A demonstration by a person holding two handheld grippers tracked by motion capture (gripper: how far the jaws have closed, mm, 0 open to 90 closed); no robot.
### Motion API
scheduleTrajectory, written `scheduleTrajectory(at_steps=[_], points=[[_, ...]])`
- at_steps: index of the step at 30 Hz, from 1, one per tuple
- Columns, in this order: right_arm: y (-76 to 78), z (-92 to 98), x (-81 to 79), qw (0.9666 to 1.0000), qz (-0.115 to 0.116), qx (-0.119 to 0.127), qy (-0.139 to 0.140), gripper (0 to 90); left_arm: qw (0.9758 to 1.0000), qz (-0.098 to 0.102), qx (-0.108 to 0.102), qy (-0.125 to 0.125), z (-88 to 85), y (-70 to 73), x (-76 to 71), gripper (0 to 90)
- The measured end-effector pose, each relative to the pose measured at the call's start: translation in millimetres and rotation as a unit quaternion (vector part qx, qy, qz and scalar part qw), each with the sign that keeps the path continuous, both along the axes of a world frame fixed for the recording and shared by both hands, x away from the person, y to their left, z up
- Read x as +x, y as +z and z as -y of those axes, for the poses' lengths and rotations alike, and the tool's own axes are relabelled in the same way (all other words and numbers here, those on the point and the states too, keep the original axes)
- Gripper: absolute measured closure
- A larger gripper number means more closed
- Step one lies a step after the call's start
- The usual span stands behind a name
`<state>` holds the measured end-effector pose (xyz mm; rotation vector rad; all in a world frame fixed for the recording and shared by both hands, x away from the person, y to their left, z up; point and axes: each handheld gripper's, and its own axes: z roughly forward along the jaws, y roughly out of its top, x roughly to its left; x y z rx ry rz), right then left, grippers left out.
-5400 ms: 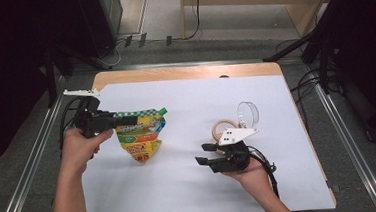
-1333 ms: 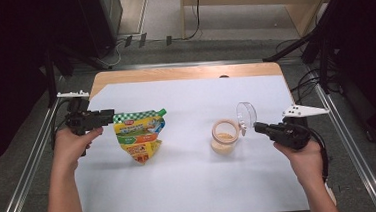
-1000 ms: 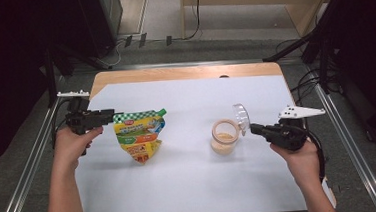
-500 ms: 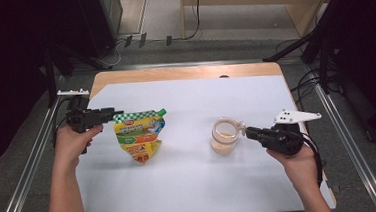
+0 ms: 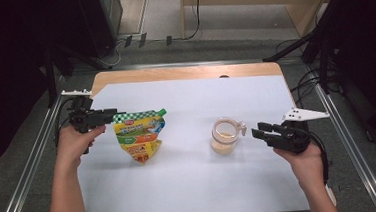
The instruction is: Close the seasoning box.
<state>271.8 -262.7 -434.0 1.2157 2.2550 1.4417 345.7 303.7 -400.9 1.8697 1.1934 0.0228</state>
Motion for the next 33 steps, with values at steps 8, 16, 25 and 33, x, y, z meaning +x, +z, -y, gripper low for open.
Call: scheduleTrajectory(at_steps=[8,16,25,33], points=[[-7.4,12.3,2.9,0.9998,0.005,0.005,-0.017,48.1,1.0,-0.004,0.005,-0.001,0.5,-1.5,1.0,36.7],[-16.8,23.0,6.8,0.9995,0.01,0.01,-0.028,39.8,0.9999,-0.008,0.009,-0.001,1.5,-2.9,1.3,36.7],[-34.8,28.8,11.2,0.9987,0.021,-0.003,-0.046,32.1,0.9999,-0.01,0.009,-0.004,1.7,-4.3,2.1,36.7],[-49.1,36.1,20.4,0.9976,0.013,-0.005,-0.068,29.4,0.9998,-0.013,0.01,-0.007,3.7,-6.3,2.8,36.7]])
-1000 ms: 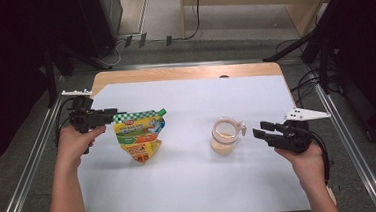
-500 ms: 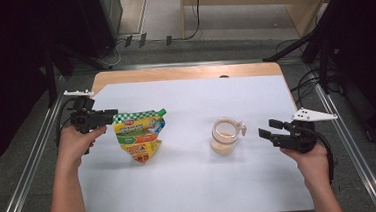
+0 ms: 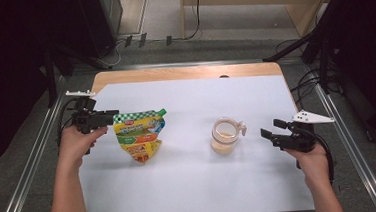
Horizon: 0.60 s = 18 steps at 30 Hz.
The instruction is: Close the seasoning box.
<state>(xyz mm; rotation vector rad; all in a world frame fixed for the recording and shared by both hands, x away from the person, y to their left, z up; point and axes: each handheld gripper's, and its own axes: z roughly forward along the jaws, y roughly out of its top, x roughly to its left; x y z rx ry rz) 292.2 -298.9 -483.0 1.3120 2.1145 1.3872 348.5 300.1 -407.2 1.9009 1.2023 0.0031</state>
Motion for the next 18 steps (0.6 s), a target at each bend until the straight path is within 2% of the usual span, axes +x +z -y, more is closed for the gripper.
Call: scheduleTrajectory(at_steps=[8,12,15,18], points=[[-8.7,2.4,7.1,0.9996,-0.016,-0.018,-0.012,28.4,1.0,-0.008,-0.002,-0.001,0.9,-4.7,1.8,36.5],[-10.1,2.0,7.6,0.9997,-0.018,-0.019,0.003,24.6,0.9999,-0.011,0.0,-0.001,1.4,-6.8,2.8,36.3],[-10.6,0.5,7.6,0.9996,-0.019,-0.022,0.003,24.6,0.9999,-0.013,0.004,0.003,2.4,-8.0,3.1,36.2],[-11.1,-0.3,7.9,0.9995,-0.019,-0.024,0.003,24.6,0.9998,-0.017,-0.001,0.002,2.1,-9.0,3.7,36.2]])
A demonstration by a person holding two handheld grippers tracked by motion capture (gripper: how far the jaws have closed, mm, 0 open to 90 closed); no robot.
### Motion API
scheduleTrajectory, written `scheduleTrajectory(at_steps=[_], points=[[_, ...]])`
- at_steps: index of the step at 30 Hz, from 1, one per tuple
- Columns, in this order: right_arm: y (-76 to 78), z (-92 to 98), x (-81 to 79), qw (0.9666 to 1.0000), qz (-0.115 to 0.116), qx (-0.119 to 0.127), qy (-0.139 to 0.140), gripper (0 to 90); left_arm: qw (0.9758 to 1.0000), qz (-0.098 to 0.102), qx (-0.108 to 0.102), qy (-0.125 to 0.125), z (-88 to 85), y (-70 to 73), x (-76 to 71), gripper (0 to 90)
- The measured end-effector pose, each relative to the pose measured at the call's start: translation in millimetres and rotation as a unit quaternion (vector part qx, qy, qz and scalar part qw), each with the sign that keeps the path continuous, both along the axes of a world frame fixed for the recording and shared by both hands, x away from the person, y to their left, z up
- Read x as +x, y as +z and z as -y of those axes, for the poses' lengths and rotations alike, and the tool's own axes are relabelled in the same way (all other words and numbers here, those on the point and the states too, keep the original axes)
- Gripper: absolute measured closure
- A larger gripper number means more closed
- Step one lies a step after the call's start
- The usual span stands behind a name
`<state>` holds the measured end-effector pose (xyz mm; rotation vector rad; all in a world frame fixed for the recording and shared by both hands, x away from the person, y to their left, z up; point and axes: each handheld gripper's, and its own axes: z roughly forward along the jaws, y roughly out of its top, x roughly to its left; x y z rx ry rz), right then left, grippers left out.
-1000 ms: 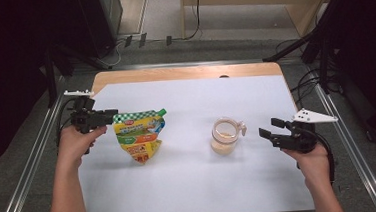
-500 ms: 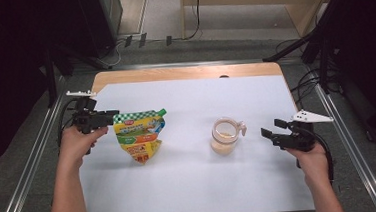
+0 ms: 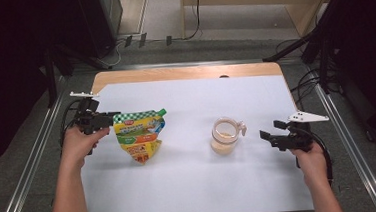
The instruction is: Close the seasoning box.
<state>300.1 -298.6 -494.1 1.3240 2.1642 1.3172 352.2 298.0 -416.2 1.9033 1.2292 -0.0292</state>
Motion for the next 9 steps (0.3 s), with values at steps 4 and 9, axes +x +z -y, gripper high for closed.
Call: scheduleTrajectory(at_steps=[4,9], points=[[-0.5,-1.1,0.1,1.0,-0.003,-0.002,0.001,24.6,1.0,0.006,-0.007,0.0,-1.4,0.2,-0.2,35.0],[-2.3,-4.1,0.6,1.0,-0.004,-0.008,0.004,24.6,0.9995,0.01,-0.025,0.018,-5.4,0.6,0.5,28.8]])
